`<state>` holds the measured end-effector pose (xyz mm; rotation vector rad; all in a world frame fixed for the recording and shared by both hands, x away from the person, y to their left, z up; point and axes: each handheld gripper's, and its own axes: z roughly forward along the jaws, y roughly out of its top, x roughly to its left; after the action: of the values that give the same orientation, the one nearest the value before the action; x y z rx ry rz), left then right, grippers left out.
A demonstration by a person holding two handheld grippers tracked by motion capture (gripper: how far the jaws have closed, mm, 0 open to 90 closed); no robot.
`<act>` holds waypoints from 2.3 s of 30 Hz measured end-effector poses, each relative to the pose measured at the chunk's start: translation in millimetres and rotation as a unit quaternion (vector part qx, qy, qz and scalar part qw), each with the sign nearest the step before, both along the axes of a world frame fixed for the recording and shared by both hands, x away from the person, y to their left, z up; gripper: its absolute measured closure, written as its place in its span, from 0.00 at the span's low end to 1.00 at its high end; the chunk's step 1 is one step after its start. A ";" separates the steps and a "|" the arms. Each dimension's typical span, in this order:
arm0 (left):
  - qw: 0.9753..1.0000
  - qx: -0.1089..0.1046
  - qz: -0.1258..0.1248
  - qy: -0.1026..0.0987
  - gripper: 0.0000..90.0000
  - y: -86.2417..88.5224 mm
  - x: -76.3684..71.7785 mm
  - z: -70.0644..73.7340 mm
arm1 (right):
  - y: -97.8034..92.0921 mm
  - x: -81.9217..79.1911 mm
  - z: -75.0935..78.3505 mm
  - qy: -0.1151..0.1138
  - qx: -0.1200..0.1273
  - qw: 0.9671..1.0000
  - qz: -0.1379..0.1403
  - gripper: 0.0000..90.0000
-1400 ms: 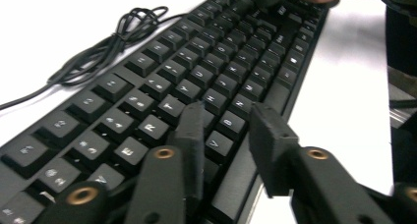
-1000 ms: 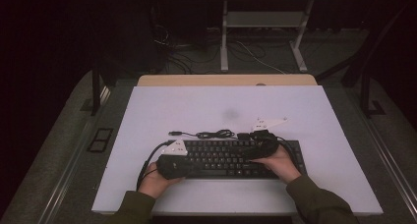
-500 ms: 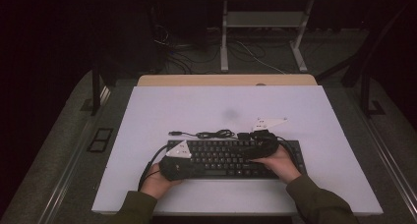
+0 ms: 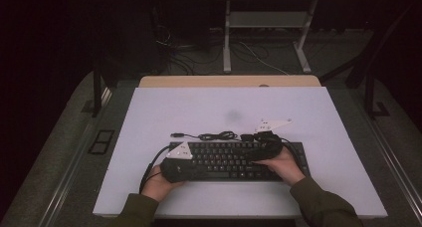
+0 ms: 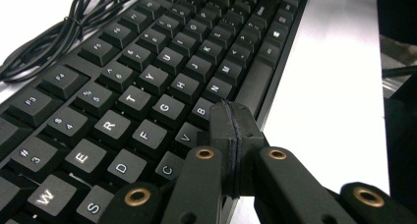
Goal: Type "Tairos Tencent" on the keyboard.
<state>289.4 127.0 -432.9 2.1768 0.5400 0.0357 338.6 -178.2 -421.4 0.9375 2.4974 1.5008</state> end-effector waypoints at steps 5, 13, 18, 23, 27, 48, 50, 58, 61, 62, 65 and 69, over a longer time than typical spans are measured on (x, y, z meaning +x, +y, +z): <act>1.000 -0.013 0.007 0.002 0.94 3.3 1.0 1.8 | -0.6 -1.5 0.6 0.002 0.002 1.000 0.000 0.35; 0.999 -0.039 0.027 0.005 0.75 7.4 3.2 3.2 | -1.7 -3.5 1.3 0.008 0.005 1.000 0.012 0.46; 0.998 -0.045 0.037 0.004 0.65 8.2 4.7 4.1 | -6.7 -9.1 0.8 0.015 0.004 1.000 0.019 0.54; 0.998 -0.050 0.046 0.003 0.57 8.8 6.2 4.4 | -12.4 -14.0 2.0 0.016 0.002 1.000 0.019 0.65; 0.997 -0.052 0.055 0.000 0.49 8.5 7.2 4.0 | -16.5 -17.9 2.3 0.015 -0.003 0.999 0.028 0.74; 0.996 -0.046 0.074 -0.016 0.28 3.7 11.3 4.0 | -30.6 -32.4 -10.1 0.032 -0.062 0.995 0.064 0.99; 0.996 -0.046 0.074 -0.016 0.29 3.5 11.4 4.2 | -29.7 -32.2 -11.5 0.033 -0.068 0.995 0.066 0.99; 0.996 -0.045 0.075 -0.019 0.29 2.2 12.6 4.2 | -26.0 -33.8 -15.6 0.032 -0.089 0.993 0.072 0.99; 0.996 -0.045 0.077 -0.019 0.29 1.4 12.8 4.3 | -24.6 -34.5 -17.2 0.026 -0.098 0.992 0.073 0.99; 0.996 -0.043 0.076 -0.019 0.29 1.2 12.8 4.5 | -24.9 -34.3 -17.3 0.028 -0.097 0.992 0.072 0.99; 0.996 -0.044 0.078 -0.021 0.29 0.0 13.8 4.5 | -24.9 -34.4 -17.3 0.027 -0.097 0.992 0.073 0.99; 0.996 -0.041 0.081 -0.023 0.30 -1.0 17.5 4.6 | -25.1 -34.2 -17.5 0.028 -0.097 0.992 0.073 0.99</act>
<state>306.9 126.1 -428.4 2.0445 0.6788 0.1481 304.4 -203.3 -438.8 0.7925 2.7435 1.2526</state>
